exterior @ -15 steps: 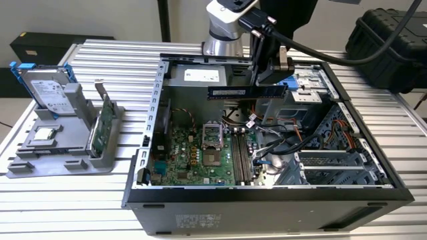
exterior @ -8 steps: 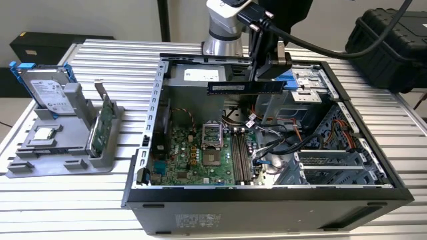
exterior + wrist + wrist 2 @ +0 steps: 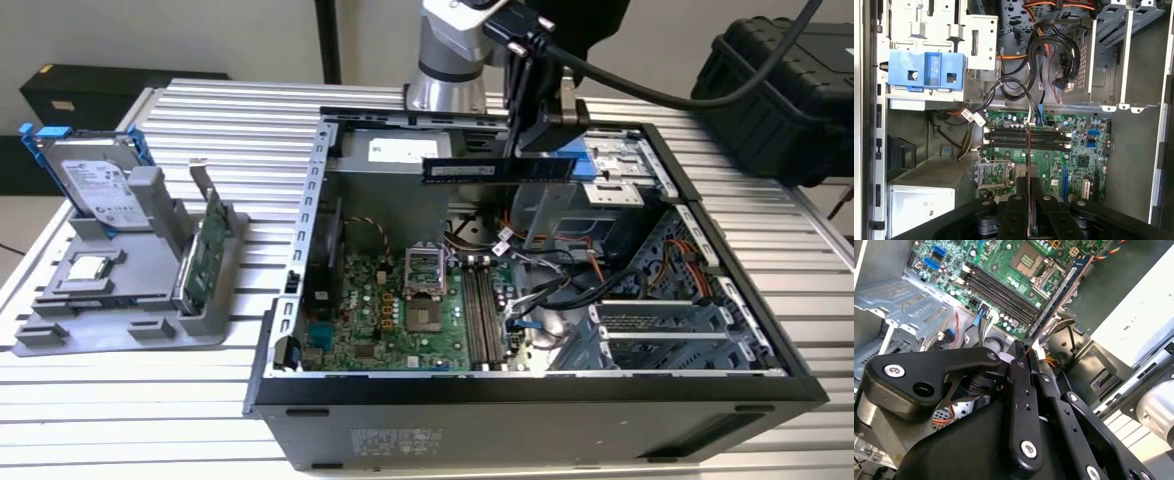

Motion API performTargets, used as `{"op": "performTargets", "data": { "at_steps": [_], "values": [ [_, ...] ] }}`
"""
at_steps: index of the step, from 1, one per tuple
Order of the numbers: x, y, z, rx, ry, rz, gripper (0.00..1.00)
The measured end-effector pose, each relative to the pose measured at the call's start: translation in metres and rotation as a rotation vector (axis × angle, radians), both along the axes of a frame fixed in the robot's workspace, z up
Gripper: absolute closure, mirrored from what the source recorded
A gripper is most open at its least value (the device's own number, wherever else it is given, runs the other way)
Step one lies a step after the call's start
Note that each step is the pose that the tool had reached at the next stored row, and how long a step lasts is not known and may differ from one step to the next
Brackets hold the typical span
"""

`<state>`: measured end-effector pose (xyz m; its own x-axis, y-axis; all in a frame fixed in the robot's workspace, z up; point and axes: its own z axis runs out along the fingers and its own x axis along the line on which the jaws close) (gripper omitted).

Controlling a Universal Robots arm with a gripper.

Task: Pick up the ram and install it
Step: 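Insert the ram into the slot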

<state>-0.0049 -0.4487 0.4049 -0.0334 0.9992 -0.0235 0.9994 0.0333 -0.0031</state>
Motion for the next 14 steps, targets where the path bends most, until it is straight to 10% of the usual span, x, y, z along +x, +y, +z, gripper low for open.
{"op": "performTargets", "data": {
  "at_steps": [14],
  "values": [
    [0.0068,0.0191,-0.0004,0.0001,0.0,-0.018,1.0]
  ]
}}
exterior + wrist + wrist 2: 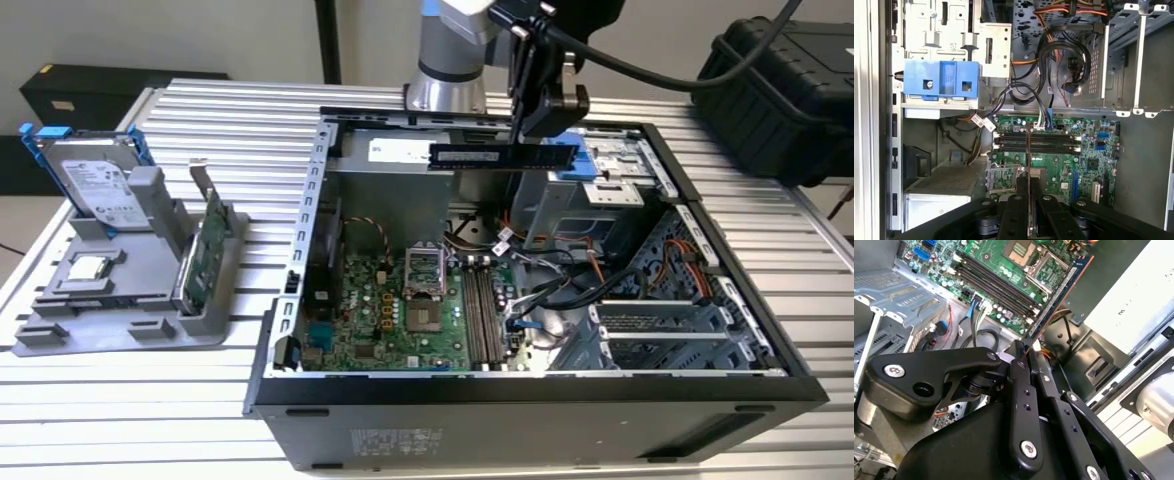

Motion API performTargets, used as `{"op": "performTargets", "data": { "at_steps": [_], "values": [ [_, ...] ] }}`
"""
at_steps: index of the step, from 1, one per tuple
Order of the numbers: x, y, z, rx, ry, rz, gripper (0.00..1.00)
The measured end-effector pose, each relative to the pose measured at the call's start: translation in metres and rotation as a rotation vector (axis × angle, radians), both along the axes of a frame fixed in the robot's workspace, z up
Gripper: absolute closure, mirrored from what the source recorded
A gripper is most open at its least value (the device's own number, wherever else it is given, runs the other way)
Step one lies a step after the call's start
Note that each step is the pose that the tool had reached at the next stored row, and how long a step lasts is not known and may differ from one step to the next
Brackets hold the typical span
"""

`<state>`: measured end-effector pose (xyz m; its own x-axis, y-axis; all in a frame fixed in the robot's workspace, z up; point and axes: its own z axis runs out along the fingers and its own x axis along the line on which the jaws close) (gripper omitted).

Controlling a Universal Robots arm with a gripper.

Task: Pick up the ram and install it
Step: 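Insert the ram into the slot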

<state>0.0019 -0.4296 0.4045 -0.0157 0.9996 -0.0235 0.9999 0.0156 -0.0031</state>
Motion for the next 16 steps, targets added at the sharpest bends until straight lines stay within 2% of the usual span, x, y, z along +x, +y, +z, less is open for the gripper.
{"op": "performTargets", "data": {
  "at_steps": [6,16],
  "values": [
    [0.0019,0.0071,-0.0001,0.0,0.0,-0.006,1.0],
    [0.0026,0.0116,-0.0002,0.0,0.0001,-0.01,1.0]
  ]
}}
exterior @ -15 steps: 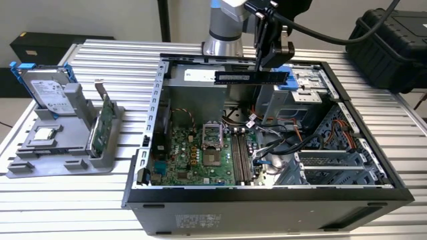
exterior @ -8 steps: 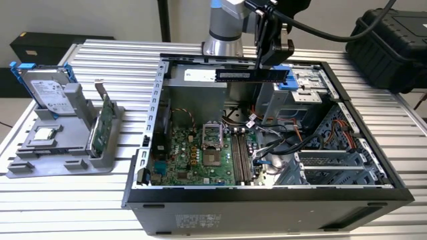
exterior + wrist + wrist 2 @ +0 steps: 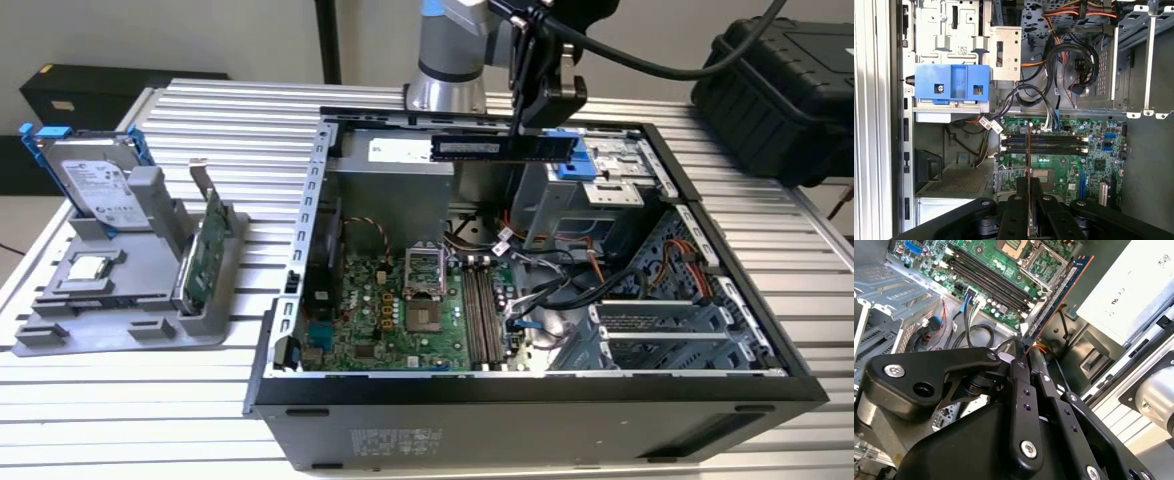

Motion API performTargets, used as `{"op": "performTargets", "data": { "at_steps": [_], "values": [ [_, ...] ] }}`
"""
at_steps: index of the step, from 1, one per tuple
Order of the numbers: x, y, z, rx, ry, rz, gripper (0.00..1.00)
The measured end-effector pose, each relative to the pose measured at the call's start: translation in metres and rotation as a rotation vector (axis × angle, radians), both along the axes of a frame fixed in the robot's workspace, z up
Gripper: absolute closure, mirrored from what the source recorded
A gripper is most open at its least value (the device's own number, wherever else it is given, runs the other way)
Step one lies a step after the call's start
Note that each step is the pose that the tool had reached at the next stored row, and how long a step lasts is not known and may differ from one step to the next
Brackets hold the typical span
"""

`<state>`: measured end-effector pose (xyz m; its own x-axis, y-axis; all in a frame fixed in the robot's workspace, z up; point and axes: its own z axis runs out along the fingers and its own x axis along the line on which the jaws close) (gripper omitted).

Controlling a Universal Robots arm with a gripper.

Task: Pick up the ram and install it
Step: 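Insert the ram into the slot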

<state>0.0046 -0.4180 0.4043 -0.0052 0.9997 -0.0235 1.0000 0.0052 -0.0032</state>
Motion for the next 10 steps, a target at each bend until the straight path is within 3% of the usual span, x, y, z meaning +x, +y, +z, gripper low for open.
{"op": "performTargets", "data": {
  "at_steps": [10],
  "values": [
    [0.0,0.0005,0.0,0.0,0.0,0.0,1.0]
  ]
}}
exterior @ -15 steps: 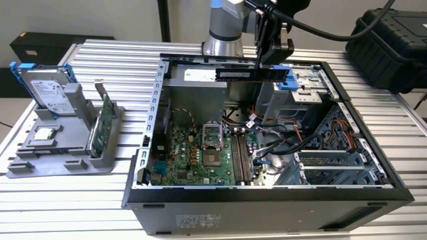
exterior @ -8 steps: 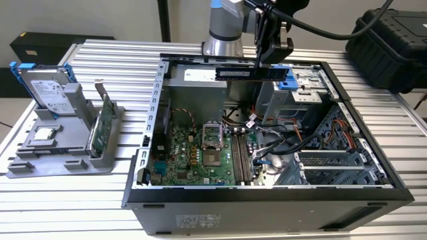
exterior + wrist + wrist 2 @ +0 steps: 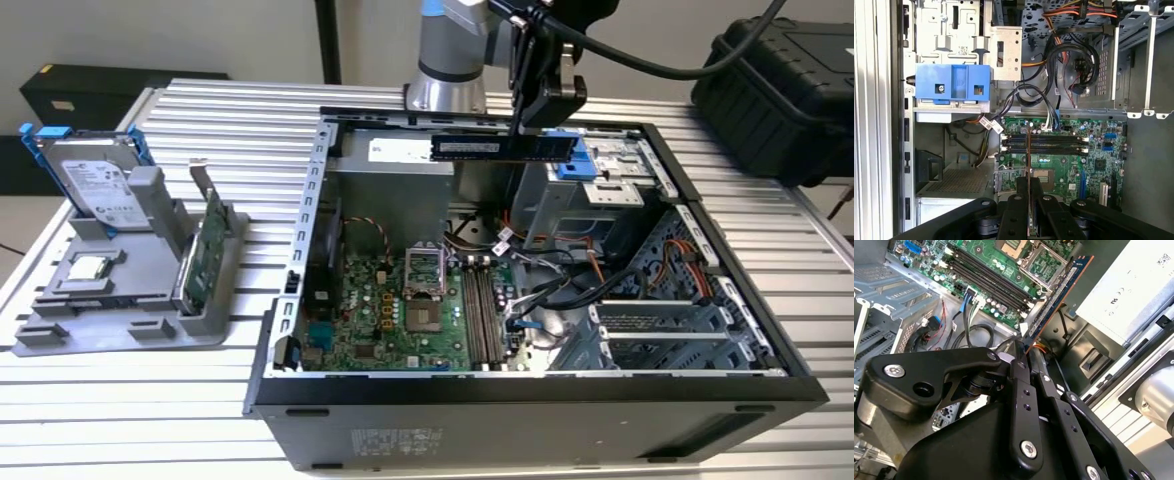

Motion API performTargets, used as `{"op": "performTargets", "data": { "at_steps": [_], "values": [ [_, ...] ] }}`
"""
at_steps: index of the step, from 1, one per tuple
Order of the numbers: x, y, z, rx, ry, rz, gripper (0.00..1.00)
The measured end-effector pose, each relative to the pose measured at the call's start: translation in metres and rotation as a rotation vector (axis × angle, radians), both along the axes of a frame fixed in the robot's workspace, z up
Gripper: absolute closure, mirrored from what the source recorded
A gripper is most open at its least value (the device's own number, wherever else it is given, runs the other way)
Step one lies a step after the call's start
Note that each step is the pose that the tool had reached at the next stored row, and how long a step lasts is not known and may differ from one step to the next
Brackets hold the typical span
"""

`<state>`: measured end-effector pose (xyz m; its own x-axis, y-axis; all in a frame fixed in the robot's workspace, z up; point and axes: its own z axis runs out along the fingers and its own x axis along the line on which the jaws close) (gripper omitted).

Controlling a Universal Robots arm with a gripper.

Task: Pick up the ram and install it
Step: 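Insert the ram into the slot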

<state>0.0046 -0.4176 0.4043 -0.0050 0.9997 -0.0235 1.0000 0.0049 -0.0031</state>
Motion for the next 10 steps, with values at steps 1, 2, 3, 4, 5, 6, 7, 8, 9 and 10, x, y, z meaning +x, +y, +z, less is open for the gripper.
{"op": "performTargets", "data": {
  "at_steps": [1,2,3,4,5,6,7,8,9,10],
  "values": [
    [0.0,0.0,0.0,0.0,0.0,0.0,1.0],
    [0.0,0.0,0.0,0.0,0.0,0.0,1.0],
    [0.0,0.0,0.0,0.0,0.0,-0.001,1.0],
    [0.0,0.0,0.0,0.0,0.0,-0.003,1.0],
    [0.0,0.0,0.0,0.0,0.0,-0.008,1.0],
    [0.0,0.0,0.0,0.0,0.0,-0.014,1.0],
    [0.0,0.0,0.0,0.0,0.0,-0.026,1.0],
    [-0.0001,0.0,0.0,0.0,0.0,-0.038,1.0],
    [0.0,0.0,0.0,0.0,0.0,-0.05,1.0],
    [0.0,0.0,0.0,-0.0001,0.0,-0.063,1.0]
  ]
}}
